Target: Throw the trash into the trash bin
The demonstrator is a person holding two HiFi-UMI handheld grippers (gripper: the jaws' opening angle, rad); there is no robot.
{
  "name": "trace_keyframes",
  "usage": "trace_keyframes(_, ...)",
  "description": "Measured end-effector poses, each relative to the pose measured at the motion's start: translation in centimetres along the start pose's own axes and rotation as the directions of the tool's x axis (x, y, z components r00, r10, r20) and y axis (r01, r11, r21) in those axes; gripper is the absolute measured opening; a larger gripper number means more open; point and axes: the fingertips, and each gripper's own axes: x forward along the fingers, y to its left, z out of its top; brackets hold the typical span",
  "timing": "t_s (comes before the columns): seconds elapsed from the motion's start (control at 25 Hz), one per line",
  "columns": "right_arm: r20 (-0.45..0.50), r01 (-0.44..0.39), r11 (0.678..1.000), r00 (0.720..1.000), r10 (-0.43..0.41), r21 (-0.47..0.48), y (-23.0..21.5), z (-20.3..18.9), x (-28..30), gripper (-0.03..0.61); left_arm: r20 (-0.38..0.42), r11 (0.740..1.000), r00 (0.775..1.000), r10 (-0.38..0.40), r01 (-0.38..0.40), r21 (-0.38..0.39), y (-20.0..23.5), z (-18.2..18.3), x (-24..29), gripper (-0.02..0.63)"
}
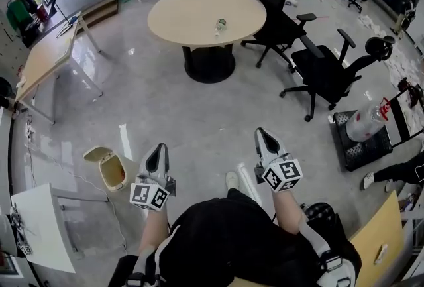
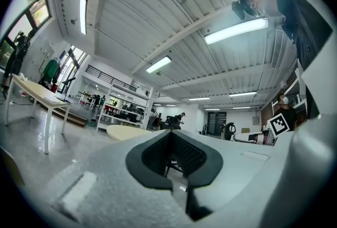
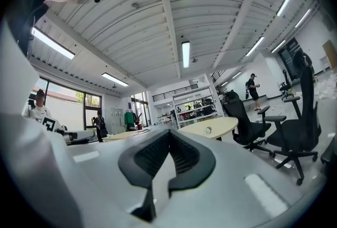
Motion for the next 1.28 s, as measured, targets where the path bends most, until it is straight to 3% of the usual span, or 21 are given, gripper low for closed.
trace_keyframes(0.2,0.057,0.003,1.000,0.998,-0.003,0.013,-6.6,2.2,5.2,0.005,0.010,1.000,1.000,0.019,-0.019,0.009,0.1,0.1,7.9,0.002)
trace_keyframes(0.64,0.019,0.026,1.000,0.999,-0.026,0.000,-15.7,3.8,10.4,0.005,0.038,0.999,0.999,0.011,-0.009,-0.051,-1.1,-1.4,18.5,0.002)
trace_keyframes(0.8,0.004,0.055,0.998,0.998,-0.055,0.022,-17.3,3.2,11.7,0.005,-0.009,1.000,1.000,-0.006,0.006,-0.018,-0.9,-1.8,20.9,0.002)
trace_keyframes(0.96,-0.014,0.063,0.998,0.998,-0.063,0.008,-18.0,2.8,14.7,0.005,-0.001,1.000,1.000,-0.017,0.017,0.000,1.1,-2.4,23.9,0.002)
trace_keyframes(1.28,0.013,0.116,0.992,0.993,-0.116,-0.038,-20.4,4.7,24.5,0.005,0.026,0.994,0.994,-0.106,0.105,0.025,6.2,-1.2,35.6,0.002)
